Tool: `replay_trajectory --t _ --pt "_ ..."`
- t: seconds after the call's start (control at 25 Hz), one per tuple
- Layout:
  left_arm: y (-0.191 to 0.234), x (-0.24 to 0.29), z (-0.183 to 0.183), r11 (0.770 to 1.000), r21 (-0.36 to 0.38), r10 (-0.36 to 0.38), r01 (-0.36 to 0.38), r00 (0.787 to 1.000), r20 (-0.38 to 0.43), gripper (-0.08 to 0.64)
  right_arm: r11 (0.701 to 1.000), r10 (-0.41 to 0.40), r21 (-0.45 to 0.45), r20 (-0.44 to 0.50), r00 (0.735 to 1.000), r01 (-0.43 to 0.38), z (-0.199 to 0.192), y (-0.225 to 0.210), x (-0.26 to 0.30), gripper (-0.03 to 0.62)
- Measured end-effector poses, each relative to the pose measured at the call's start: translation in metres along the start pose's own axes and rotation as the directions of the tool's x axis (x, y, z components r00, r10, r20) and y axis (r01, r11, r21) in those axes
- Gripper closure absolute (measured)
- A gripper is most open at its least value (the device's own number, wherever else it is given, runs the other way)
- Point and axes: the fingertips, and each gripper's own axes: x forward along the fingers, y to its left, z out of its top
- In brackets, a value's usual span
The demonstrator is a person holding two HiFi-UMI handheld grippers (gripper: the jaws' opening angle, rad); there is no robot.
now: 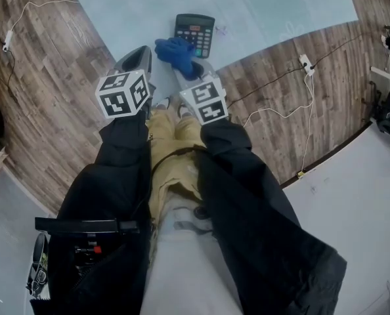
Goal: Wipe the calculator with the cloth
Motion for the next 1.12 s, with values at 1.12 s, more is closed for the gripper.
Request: replay_trajectory --t 1.12 --pt "0.004 0.016 0.004 1.000 -0.014 0.017 -0.017 1.000 -0.021 0.560 0.978 -0.198 -0.096 -0.124 0.972 0.186 -0.003 -0.096 0.036 0.499"
